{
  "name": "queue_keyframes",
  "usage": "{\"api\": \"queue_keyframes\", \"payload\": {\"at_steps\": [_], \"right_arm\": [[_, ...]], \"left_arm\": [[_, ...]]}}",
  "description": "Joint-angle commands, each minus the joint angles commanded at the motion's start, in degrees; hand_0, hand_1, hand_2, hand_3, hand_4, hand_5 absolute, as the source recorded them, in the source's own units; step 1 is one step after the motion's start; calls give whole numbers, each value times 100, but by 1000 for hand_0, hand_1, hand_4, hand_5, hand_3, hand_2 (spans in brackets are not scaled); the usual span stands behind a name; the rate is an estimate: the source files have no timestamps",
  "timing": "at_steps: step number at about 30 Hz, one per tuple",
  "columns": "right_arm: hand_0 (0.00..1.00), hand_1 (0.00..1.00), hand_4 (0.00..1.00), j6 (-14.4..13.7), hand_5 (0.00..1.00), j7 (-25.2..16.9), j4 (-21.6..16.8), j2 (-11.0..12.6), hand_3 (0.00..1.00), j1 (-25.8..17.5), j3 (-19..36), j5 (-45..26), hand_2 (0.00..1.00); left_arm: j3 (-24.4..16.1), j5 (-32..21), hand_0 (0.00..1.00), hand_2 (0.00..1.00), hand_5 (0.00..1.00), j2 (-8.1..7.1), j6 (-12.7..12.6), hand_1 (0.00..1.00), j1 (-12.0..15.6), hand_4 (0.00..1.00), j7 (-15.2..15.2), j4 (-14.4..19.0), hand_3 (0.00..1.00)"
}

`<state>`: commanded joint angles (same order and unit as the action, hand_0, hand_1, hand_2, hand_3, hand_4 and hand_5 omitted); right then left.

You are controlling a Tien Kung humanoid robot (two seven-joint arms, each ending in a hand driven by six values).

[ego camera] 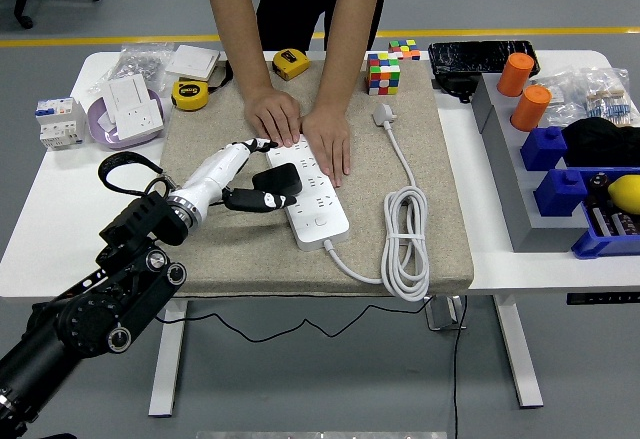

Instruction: Pick up the plug,place it near the board,insert it into the board,press the button

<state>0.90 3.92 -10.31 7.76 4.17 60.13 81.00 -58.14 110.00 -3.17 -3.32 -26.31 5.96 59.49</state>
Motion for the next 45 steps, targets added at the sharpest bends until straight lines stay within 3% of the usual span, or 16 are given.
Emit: {"api": "queue_keyframes", "payload": {"at_steps": [1,2,8,22,25,26,31,32,37,38,45], "right_arm": [[816,719,882,1,568,3,0,3,606,-1,7,11,695],[815,719,882,4,567,10,0,5,606,-4,20,32,695],[815,720,883,4,567,0,0,4,607,3,-28,7,695],[815,719,882,3,568,0,0,-4,605,2,-26,5,695],[815,719,882,3,568,1,0,-7,605,15,-14,15,695],[815,719,881,4,567,2,0,-8,605,17,-8,19,694],[815,719,881,4,567,8,0,-3,605,21,23,45,694],[815,720,881,5,567,10,0,-2,605,22,30,51,695],[815,720,881,0,567,-1,0,-11,605,38,6,18,695],[815,719,881,0,566,0,0,-12,605,40,8,20,695],[815,719,881,0,566,1,0,-11,605,49,15,26,695]], "left_arm": [[8,27,965,837,375,47,5,910,-8,998,7,-52,825],[19,82,887,797,395,112,6,860,-22,998,11,-121,791],[23,211,861,766,393,317,-87,835,-41,998,-52,-366,769],[-73,265,786,707,391,317,-491,776,-143,998,-244,-724,693],[-83,351,786,707,391,317,-685,776,-168,998,-277,-786,693],[-86,391,699,591,292,317,-778,662,-176,936,-287,-822,565],[-114,519,699,591,292,317,-976,662,-208,936,-302,-966,565],[-110,516,624,567,230,317,-996,573,-214,865,-305,-982,552],[-124,494,624,567,230,317,-1007,573,-228,865,-262,-1101,552],[-122,500,621,572,165,317,-1010,537,-230,798,-260,-1111,561],[-129,499,599,570,138,317,-1011,530,-243,761,-285,-1145,562]]}}
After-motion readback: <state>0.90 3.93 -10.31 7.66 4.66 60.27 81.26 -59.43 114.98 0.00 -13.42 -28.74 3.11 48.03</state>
